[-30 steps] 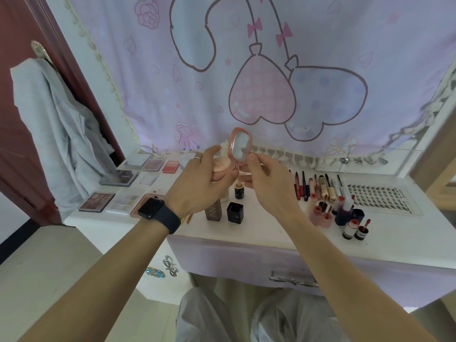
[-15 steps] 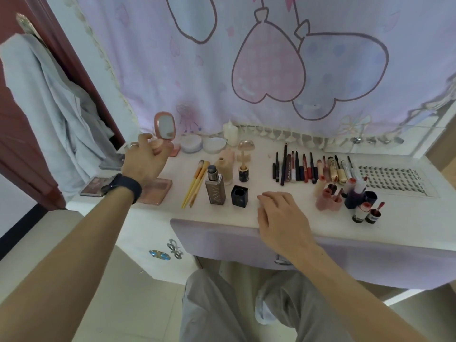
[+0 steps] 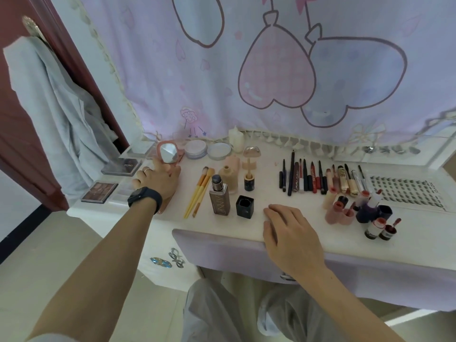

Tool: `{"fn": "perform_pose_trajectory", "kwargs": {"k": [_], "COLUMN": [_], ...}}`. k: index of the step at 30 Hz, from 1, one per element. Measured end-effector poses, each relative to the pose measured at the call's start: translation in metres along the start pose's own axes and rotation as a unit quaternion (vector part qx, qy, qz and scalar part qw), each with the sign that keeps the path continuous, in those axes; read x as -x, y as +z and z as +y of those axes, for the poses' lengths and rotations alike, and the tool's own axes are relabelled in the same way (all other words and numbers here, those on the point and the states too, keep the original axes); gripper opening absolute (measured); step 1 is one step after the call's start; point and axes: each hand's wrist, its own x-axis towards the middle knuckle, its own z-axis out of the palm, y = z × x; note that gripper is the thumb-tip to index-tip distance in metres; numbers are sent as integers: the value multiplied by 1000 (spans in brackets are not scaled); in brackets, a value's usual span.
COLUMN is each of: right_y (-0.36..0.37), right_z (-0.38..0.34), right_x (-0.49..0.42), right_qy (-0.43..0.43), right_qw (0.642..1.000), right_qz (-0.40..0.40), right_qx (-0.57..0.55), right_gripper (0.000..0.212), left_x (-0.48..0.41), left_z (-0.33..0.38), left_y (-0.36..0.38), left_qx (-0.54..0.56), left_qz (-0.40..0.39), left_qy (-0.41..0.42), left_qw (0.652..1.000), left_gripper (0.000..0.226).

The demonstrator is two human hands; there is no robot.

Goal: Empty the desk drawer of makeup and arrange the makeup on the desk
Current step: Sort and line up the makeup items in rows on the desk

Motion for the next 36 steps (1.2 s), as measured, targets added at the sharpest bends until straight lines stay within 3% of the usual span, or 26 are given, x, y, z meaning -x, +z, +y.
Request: {"fn": "perform_pose_trajectory", "kwargs": {"k": [13,19,28,36], "right_y": [1,3,4,2], "right_z": [-2,-2,-1,-1], "right_x": [-1,0,1,0], "right_qy": [11,12,14,12], "right_qw": [1000,1000,1000,1000], "right_qz": [6,14,12,8], "right_qx": [5,6,6,6], "right_gripper": [32,32,33,35], "left_x": [3,12,12,20], "left_z": [0,-3,-7,-14], "left_y": [4,4,2,-12], "left_qx": [-21,48,150,139], "left_qz": [11,39,13,3], "left_qy": [13,16,-2,36], "left_qw": [1000,998,989,990], "left_gripper": [70,67,73,75]}}
